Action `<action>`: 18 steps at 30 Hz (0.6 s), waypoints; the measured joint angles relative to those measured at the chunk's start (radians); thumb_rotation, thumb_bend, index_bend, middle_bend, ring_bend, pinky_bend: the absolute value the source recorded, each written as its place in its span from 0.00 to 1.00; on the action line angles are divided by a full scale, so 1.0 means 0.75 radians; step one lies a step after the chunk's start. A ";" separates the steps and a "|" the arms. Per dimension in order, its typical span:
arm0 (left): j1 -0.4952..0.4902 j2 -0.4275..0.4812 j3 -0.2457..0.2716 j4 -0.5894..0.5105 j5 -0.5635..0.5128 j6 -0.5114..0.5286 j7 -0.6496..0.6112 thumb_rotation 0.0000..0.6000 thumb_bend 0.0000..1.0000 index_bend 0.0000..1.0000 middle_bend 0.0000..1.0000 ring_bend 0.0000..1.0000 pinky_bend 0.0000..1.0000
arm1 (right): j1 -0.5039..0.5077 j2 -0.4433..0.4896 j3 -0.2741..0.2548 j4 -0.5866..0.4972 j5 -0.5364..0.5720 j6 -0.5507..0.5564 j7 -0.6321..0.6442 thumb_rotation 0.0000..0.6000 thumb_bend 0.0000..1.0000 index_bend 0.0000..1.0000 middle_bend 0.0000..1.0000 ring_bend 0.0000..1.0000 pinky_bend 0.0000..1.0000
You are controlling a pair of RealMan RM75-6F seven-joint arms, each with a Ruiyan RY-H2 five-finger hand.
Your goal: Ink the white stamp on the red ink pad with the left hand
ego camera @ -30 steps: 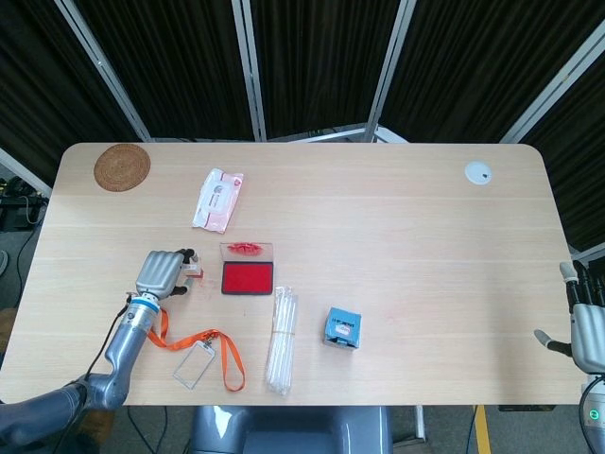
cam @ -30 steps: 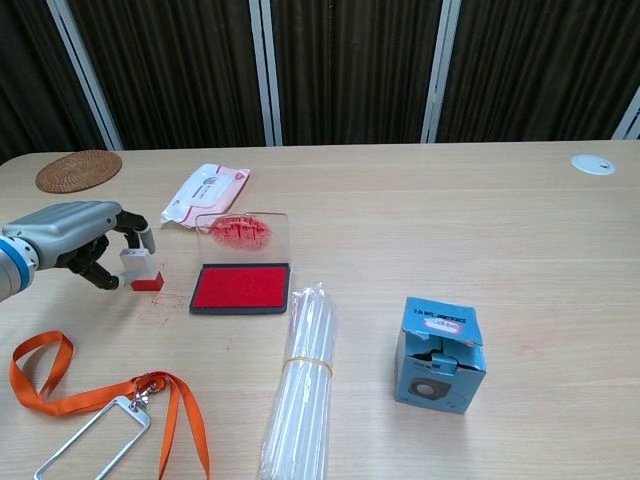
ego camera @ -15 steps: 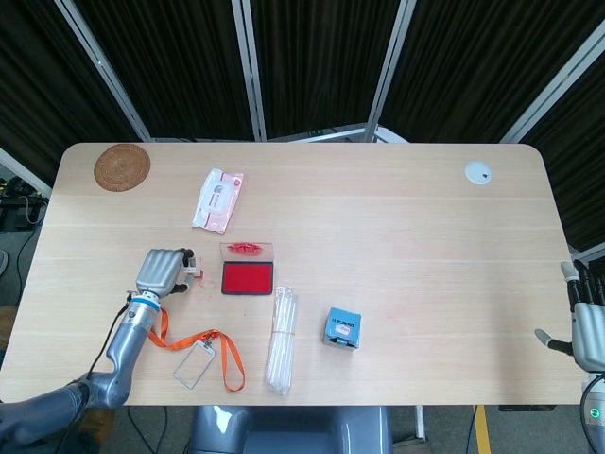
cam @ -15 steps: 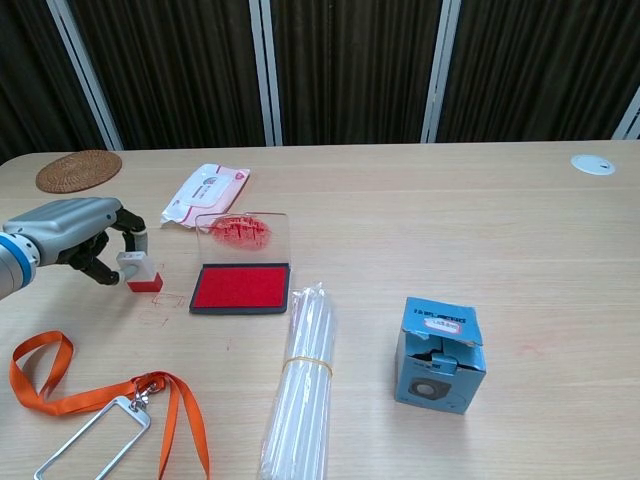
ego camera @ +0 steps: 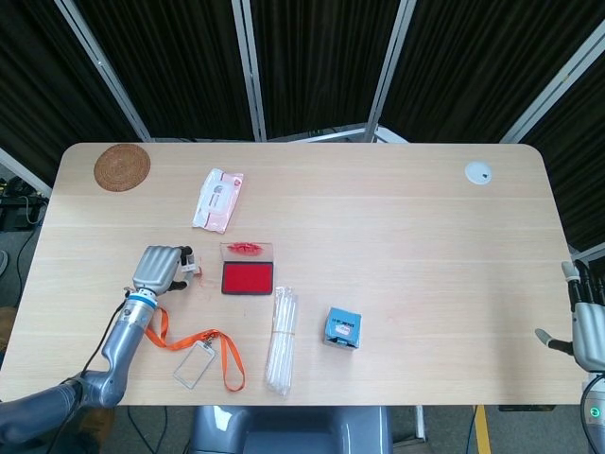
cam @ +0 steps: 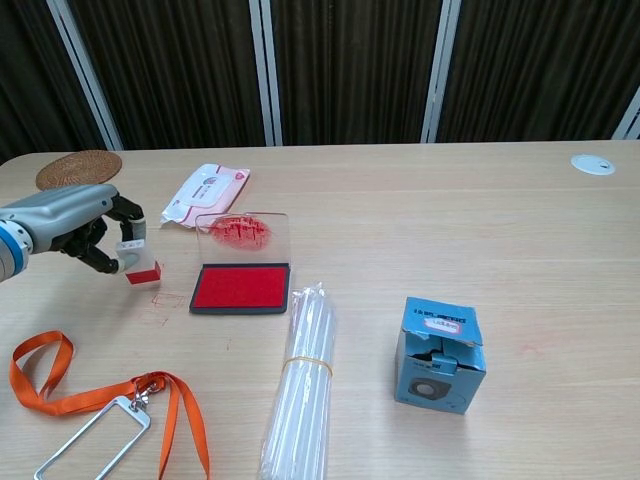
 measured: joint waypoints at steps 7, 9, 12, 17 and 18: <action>-0.041 0.118 -0.027 -0.212 0.005 -0.051 -0.018 1.00 0.43 0.57 0.51 0.80 0.78 | 0.002 0.005 0.002 -0.003 0.004 -0.005 0.007 1.00 0.00 0.00 0.00 0.00 0.00; -0.060 0.143 -0.032 -0.245 -0.001 -0.064 0.007 1.00 0.43 0.57 0.52 0.80 0.78 | 0.004 0.005 0.003 -0.003 0.006 -0.007 0.007 1.00 0.00 0.00 0.00 0.00 0.00; -0.096 0.147 -0.040 -0.269 -0.030 -0.088 0.081 1.00 0.43 0.57 0.52 0.80 0.78 | 0.004 0.006 0.003 -0.004 0.005 -0.006 0.007 1.00 0.00 0.00 0.00 0.00 0.00; -0.162 0.105 -0.046 -0.280 -0.094 -0.114 0.183 1.00 0.44 0.58 0.52 0.80 0.78 | 0.004 0.005 0.006 0.002 0.013 -0.007 0.009 1.00 0.00 0.00 0.00 0.00 0.00; -0.171 0.090 -0.047 -0.275 -0.104 -0.118 0.187 1.00 0.44 0.58 0.53 0.80 0.78 | 0.004 0.005 0.006 0.004 0.013 -0.005 0.009 1.00 0.00 0.00 0.00 0.00 0.00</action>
